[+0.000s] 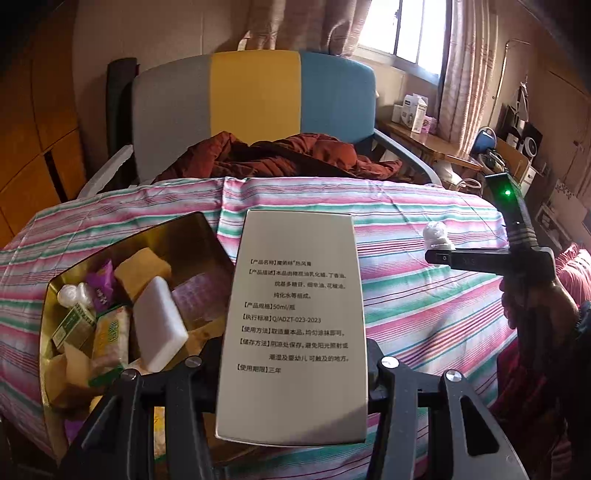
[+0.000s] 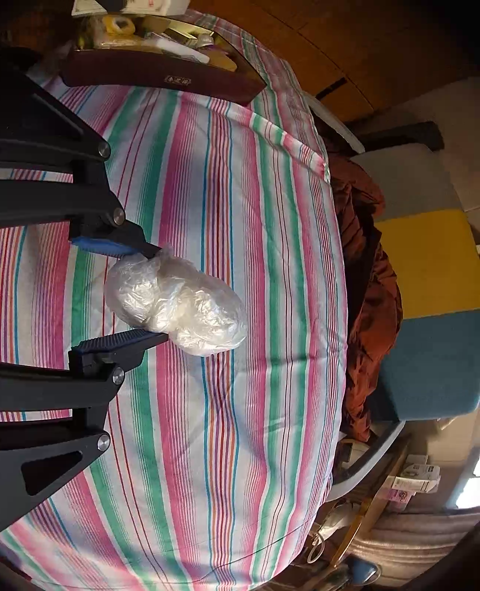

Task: Organize objects
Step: 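Grasp the white plastic bag bundle with the right tool while the left tool holds the box, then carry the beige box and bag bundle into the gold tray and open both tools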

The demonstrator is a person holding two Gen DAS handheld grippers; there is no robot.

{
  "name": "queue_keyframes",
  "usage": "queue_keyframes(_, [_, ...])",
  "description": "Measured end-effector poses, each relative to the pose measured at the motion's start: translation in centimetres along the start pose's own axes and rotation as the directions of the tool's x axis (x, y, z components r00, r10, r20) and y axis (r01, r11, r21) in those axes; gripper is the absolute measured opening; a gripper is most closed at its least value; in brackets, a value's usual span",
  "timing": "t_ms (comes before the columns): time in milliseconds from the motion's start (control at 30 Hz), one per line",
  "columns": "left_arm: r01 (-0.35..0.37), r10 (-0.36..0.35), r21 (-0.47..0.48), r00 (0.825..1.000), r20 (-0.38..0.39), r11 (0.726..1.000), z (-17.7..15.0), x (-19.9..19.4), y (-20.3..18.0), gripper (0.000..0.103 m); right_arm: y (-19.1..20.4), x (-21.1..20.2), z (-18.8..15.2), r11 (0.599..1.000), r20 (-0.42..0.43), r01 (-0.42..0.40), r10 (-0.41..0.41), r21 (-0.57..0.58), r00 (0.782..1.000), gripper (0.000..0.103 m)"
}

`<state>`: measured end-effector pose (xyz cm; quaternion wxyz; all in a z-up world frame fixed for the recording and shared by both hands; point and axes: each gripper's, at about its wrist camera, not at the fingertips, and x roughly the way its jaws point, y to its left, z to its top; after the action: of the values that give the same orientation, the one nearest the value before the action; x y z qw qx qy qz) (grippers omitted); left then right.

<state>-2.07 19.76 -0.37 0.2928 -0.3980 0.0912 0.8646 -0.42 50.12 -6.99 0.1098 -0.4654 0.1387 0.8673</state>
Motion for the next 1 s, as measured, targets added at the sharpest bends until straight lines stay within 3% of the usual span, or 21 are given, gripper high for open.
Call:
queue_keyframes(267, [-0.026, 0.027, -0.045, 1.000, 0.016, 0.999, -0.7, -0.7, 2.7, 0.051, 6.7, -1.7, 0.3, 0.990, 0.014, -0.111, 0.112, -0.092, 0.994, 0.036])
queue_keyframes(600, [-0.027, 0.028, -0.151, 1.000, 0.004, 0.988, -2.0, -1.3, 7.4, 0.051, 16.7, -4.1, -1.4, 0.938, 0.022, -0.284, 0.294, -0.199, 0.956, 0.036])
queue_keyframes(767, [-0.035, 0.039, -0.251, 0.999, 0.011, 0.967, -2.8, -2.0, 11.1, 0.051, 20.6, -4.8, -3.4, 0.906, -0.003, -0.347, 0.357, -0.243, 0.934, 0.036])
queue_keyframes(1000, [-0.023, 0.052, -0.416, 0.997, 0.057, 0.909, -4.4, -5.1, 18.1, 0.051, 24.9, -5.1, -5.6, 0.871, -0.034, -0.382, 0.392, -0.309, 0.919, 0.036])
